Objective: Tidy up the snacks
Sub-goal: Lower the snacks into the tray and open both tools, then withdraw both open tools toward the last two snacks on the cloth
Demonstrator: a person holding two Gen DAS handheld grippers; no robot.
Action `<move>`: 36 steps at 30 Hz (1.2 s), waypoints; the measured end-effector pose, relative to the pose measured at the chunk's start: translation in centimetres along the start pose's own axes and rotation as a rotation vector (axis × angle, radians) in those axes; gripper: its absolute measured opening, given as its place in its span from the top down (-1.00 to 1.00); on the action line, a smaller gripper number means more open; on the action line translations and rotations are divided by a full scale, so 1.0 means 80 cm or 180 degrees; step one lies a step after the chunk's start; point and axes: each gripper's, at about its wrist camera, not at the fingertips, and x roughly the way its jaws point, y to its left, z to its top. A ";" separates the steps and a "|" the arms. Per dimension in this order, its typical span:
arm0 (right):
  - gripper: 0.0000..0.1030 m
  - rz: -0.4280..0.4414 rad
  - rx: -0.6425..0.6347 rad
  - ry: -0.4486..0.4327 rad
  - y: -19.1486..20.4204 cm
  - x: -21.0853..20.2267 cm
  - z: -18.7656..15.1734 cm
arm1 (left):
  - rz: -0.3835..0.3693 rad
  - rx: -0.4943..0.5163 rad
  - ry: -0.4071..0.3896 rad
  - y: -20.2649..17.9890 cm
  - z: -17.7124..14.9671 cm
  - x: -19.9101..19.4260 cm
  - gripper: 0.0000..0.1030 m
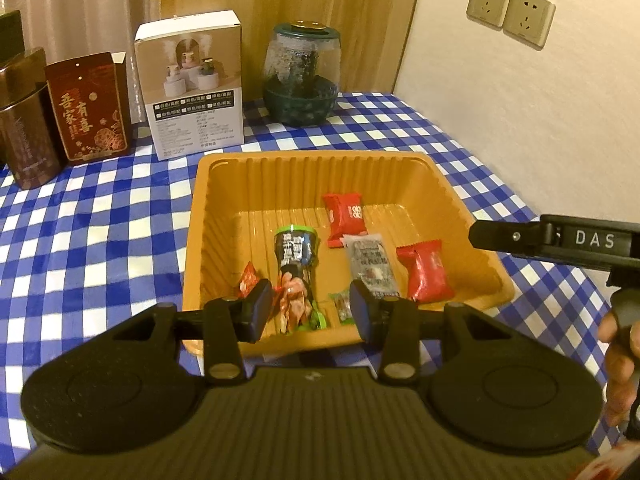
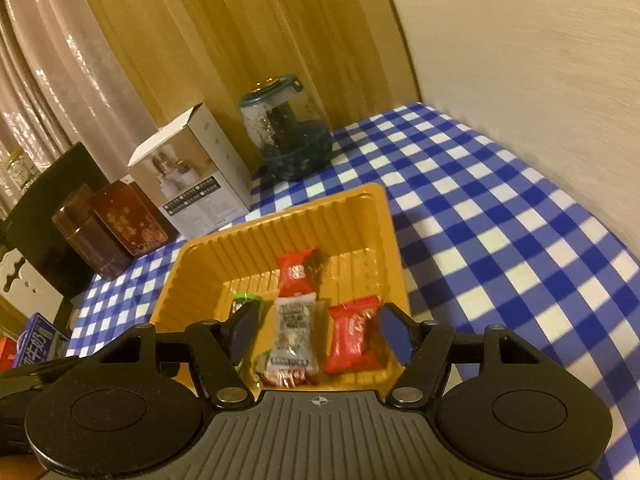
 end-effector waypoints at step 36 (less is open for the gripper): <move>-0.31 -0.0192 -0.0038 0.0090 0.034 -0.188 -0.125 | 0.0311 -0.0279 -0.0031 -0.013 -0.133 -0.200 -0.09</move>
